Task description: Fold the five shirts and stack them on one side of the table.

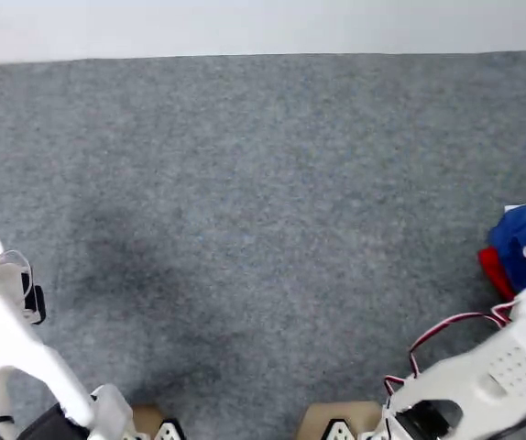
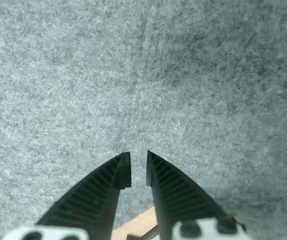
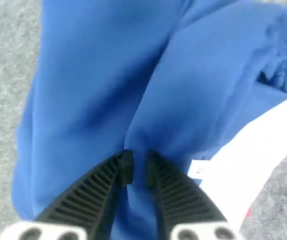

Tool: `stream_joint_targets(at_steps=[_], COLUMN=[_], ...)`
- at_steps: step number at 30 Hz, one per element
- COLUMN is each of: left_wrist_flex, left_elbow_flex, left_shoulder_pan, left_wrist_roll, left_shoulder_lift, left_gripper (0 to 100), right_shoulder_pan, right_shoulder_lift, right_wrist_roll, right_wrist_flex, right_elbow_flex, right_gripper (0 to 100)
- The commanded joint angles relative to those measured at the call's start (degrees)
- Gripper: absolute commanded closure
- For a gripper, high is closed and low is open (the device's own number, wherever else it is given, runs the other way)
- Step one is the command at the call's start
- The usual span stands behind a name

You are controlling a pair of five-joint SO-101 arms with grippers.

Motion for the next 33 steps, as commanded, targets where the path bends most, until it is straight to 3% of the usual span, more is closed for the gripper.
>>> stream_joint_targets(at_steps=[1,12,22,31,33], left_wrist_flex=[0.8,0.7,0.9,0.9,0.9], left_elbow_flex=[-0.7,-0.7,-0.7,-0.7,-0.7], left_shoulder_pan=[0.4,0.4,0.4,0.4,0.4], left_wrist_roll=[0.1,0.1,0.1,0.0,0.0], left_shoulder_lift=[-1.9,-1.9,-1.9,-1.9,-1.9], left_gripper=[93,93,93,93,93], right_shoulder_pan=[0.7,0.6,-0.8,-2.1,-2.8], right_shoulder_lift=[-1.0,-10.9,-14.5,-9.5,-9.7], right_wrist_roll=[-0.4,-0.4,-0.4,-0.8,-0.9], right_wrist_flex=[0.4,1.4,2.9,2.2,2.2], right_elbow_flex=[-2.6,-3.3,-3.3,-3.6,-3.7], right_gripper=[99.2,97.7,66.9,67.0,70.9])
